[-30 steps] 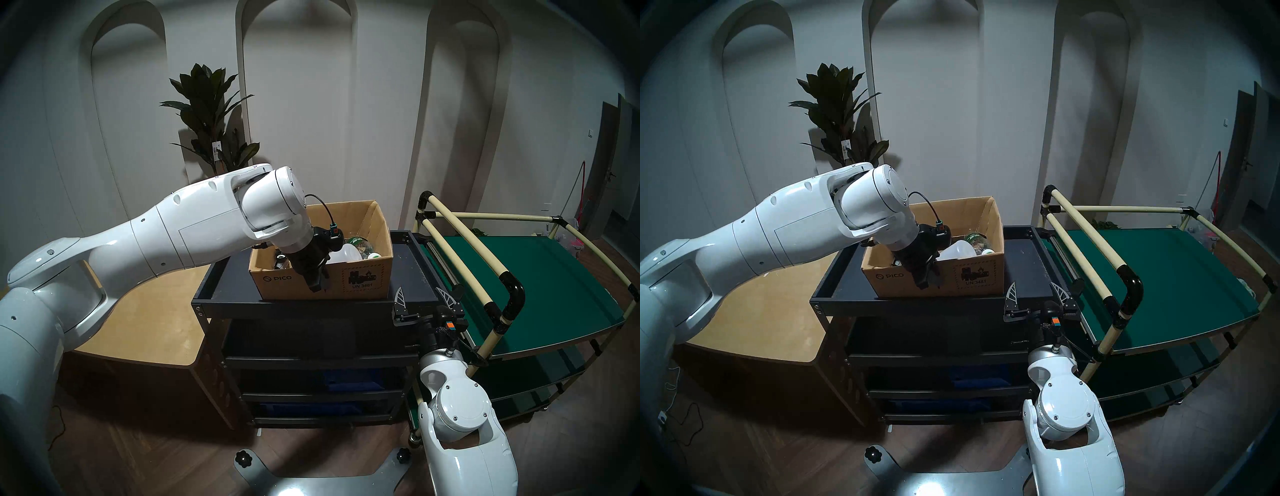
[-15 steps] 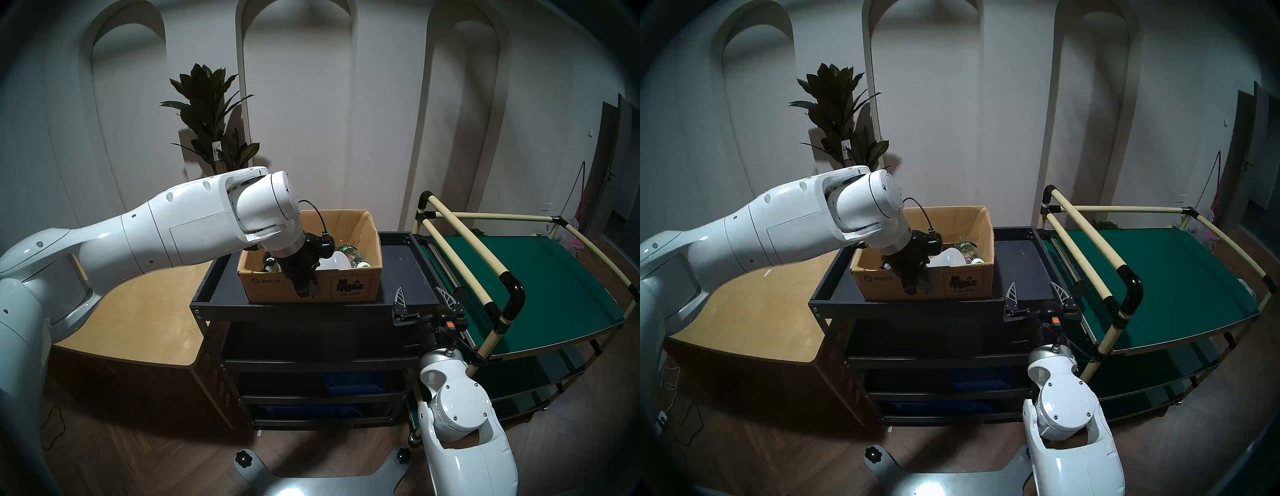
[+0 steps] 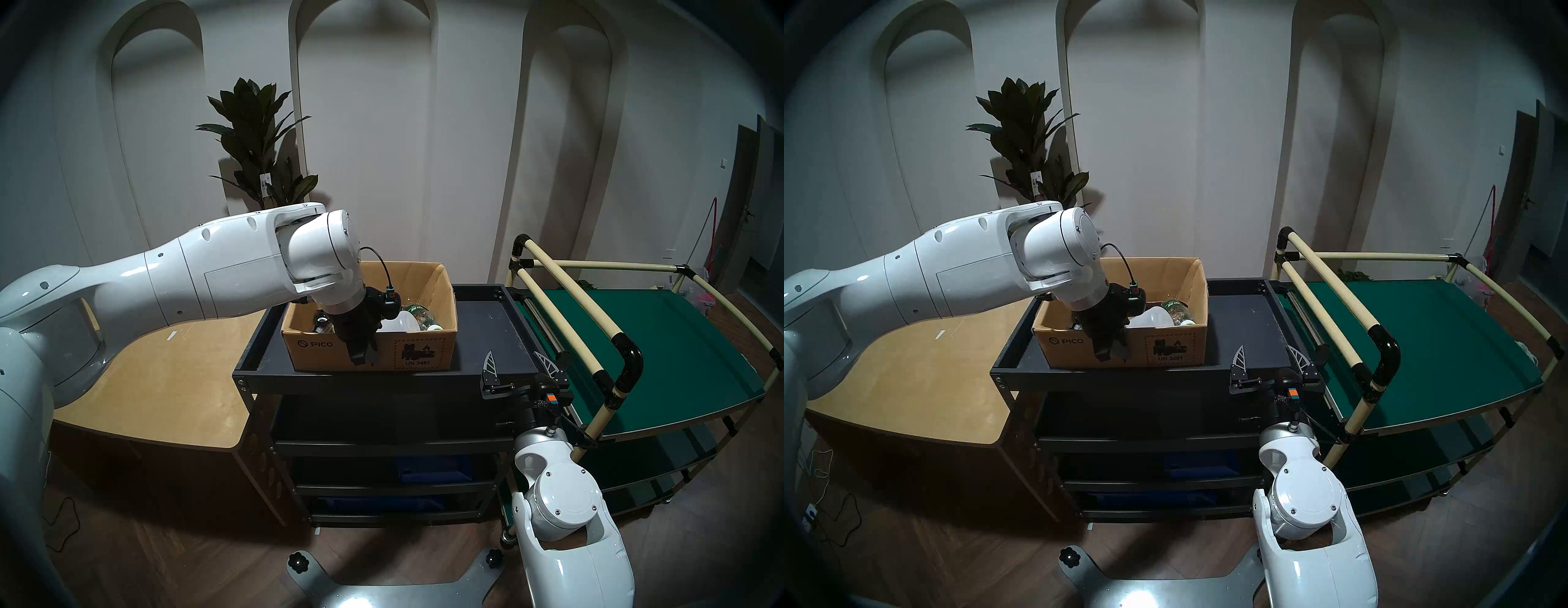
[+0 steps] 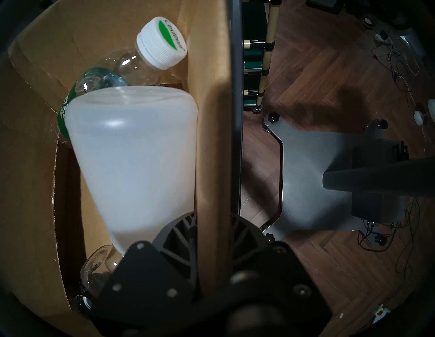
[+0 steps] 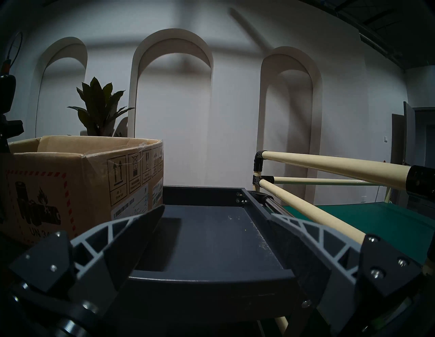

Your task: Put the storage box onto the shelf

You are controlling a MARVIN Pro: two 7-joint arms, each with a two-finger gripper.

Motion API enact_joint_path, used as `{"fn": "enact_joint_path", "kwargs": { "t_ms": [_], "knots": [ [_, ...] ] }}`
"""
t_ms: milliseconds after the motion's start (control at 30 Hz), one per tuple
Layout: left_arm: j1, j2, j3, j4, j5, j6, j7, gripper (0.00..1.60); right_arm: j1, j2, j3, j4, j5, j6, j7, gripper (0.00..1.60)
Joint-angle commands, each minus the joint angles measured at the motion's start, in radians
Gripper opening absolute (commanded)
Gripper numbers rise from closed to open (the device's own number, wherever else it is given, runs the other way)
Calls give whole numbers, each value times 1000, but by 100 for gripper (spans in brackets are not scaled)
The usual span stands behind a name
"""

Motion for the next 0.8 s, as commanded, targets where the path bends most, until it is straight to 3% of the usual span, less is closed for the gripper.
{"fn": "enact_joint_path", "kwargs": {
  "t_ms": [0, 67, 133, 167, 200, 233, 767],
  "knots": [
    [-26, 4, 63, 8, 9, -36, -106, 41, 5, -1, 1, -24, 1, -7, -2, 160],
    [-37, 3, 77, 13, 12, -52, -121, 64, 5, -1, 1, -24, 1, -7, -2, 160],
    [-47, 1, 90, 17, 18, -69, -137, 73, 5, -1, 1, -25, 1, -7, -2, 160],
    [-53, 0, 99, 19, 21, -79, -146, 85, 5, -2, 1, -25, 1, -7, -2, 160],
    [-58, -1, 105, 21, 23, -87, -151, 151, 5, -2, 1, -25, 1, -7, -2, 160],
    [-64, -2, 114, 24, 29, -99, -163, 160, 5, -2, 1, -25, 1, -7, -2, 160],
    [-174, -25, 255, 60, 92, -252, -307, 160, 3, -2, 1, -30, 2, -8, -2, 160]
  ]
}}
